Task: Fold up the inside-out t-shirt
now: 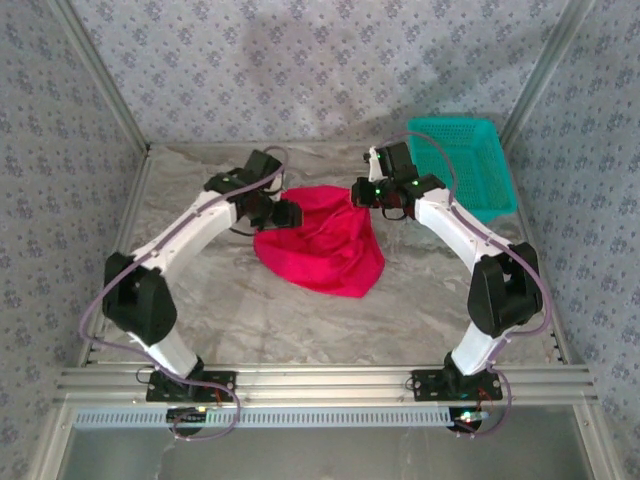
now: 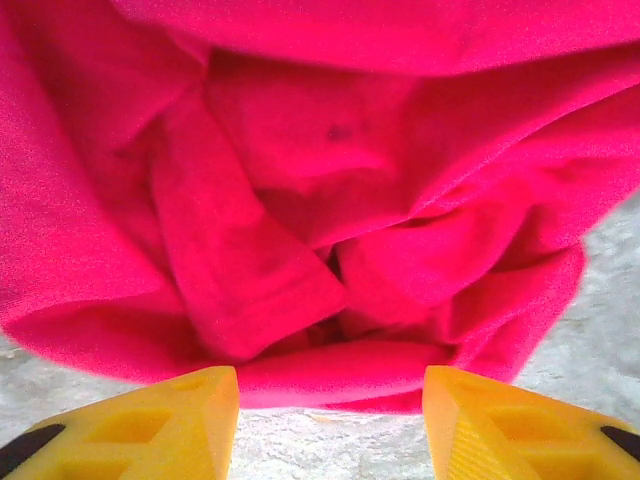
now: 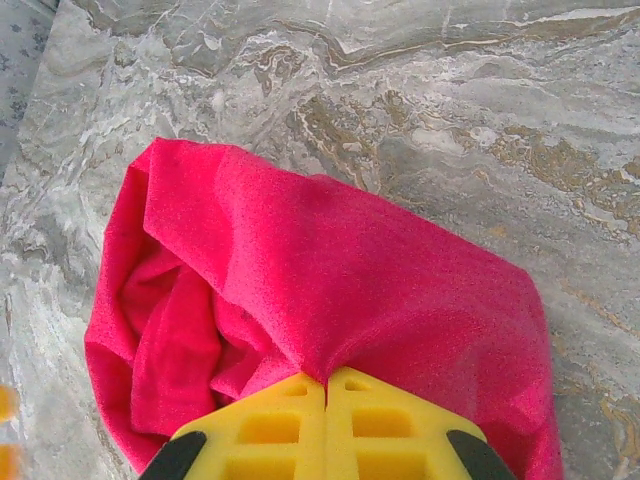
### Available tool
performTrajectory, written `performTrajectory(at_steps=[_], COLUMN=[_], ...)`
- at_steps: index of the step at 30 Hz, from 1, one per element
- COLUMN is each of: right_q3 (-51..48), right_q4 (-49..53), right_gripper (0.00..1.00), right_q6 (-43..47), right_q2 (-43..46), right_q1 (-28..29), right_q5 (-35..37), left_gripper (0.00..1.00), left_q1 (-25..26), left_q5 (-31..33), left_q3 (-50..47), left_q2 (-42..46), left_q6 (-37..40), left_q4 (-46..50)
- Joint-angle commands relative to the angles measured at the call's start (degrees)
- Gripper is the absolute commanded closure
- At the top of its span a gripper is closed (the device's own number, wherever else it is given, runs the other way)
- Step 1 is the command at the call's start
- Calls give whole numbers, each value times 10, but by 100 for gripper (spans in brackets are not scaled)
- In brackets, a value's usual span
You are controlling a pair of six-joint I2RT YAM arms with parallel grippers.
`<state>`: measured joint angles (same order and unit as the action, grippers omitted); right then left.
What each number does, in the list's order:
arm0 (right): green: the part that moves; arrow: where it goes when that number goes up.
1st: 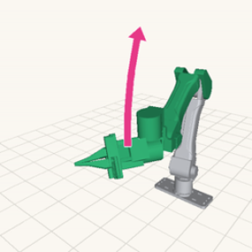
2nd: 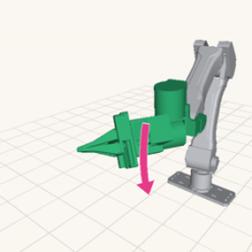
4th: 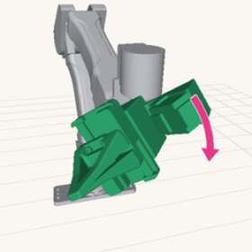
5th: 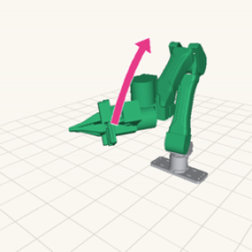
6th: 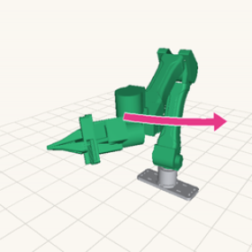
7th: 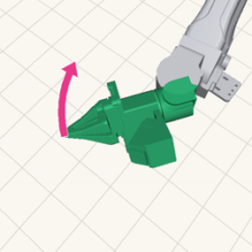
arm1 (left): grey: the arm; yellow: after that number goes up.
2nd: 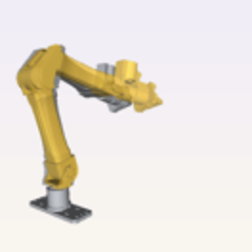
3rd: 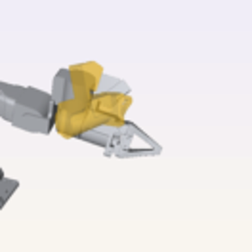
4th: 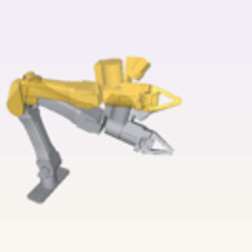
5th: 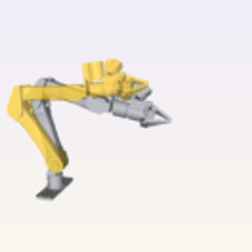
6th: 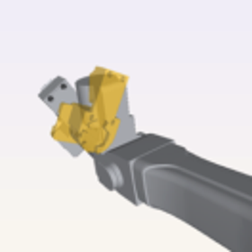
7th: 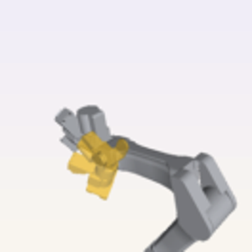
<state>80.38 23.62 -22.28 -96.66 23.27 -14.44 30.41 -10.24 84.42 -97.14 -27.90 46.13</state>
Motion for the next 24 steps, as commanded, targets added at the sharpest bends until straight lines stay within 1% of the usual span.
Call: performTrajectory(at_steps=[1,4,6,8,9,13,15,17,20,22,24], right_q3=[-4,-8,-11,-13,-13,-22,-29,-42,-63,-70,-71], right_q4=[-2,-5,-8,-8,-5,-2,-2,1,-2,1,7], right_gripper=[100,100,100,100,100,100,100,100,100,100,100], right_q6=[-10,-13,-15,-15,-13,-6,-3,1,4,0,-8], right_q2=[12,18,23,25,26,31,30,27,18,5,-15], right_q1=[1,3,7,12,14,22,24,24,23,19,8], right_q5=[-11,-15,-15,-16,-16,-9,-4,13,47,69,85], left_gripper=[46,40,40,44,49,86,100,100,100,100,100], left_q1=[5,5,4,4,4,4,4,4,3,0,-11], left_q5=[1,14,21,28,27,42,58,69,68,49,6], left_q3=[-7,-3,9,27,34,71,105,158,263,344,417], left_q2=[-62,-102,-127,-149,-156,-151,-136,-118,-98,-91,-86], left_q6=[0,-5,-8,-14,-15,-14,-8,3,15,18,11], left_q4=[-8,-22,-26,-23,-23,3,34,70,119,143,160])
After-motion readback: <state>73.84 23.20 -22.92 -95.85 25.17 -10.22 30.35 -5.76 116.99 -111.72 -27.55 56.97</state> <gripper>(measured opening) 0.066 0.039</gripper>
